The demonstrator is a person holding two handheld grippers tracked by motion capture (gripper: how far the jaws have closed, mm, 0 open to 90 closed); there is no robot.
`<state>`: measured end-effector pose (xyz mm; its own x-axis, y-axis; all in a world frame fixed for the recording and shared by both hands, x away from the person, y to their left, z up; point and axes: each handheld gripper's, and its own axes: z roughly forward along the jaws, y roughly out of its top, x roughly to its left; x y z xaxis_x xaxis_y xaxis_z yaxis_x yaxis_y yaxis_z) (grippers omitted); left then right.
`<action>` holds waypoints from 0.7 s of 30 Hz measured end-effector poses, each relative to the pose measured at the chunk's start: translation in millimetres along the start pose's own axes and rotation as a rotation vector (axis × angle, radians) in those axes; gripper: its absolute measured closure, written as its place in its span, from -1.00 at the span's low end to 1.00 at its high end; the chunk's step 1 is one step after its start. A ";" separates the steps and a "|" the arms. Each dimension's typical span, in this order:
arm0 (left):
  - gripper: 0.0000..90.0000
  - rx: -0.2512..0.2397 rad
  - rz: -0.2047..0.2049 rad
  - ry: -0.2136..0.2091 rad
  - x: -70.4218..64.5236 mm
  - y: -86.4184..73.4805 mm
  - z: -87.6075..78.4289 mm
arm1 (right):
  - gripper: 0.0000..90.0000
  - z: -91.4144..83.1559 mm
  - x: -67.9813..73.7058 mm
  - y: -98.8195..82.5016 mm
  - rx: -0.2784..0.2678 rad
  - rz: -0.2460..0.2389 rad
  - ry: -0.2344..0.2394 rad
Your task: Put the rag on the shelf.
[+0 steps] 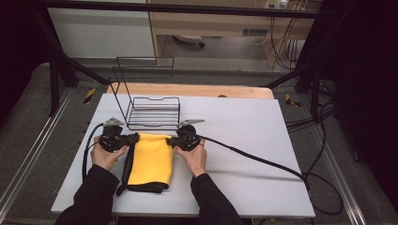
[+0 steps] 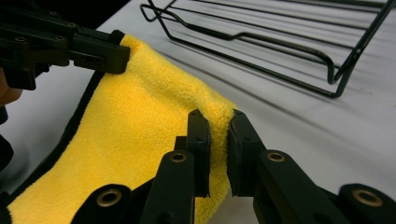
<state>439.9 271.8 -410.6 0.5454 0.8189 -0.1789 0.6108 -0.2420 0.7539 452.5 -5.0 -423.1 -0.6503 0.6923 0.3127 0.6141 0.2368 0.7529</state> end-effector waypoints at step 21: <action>0.81 -0.174 0.065 -0.014 -20.1 4.1 -54.7 | 0.81 -38.7 23.6 11.2 -0.150 -0.086 0.070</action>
<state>400.0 282.8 -369.3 0.5891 0.7968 -0.1345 0.4664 -0.1993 0.8618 426.8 -12.4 -384.8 -0.7301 0.6235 0.2795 0.4852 0.1851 0.8546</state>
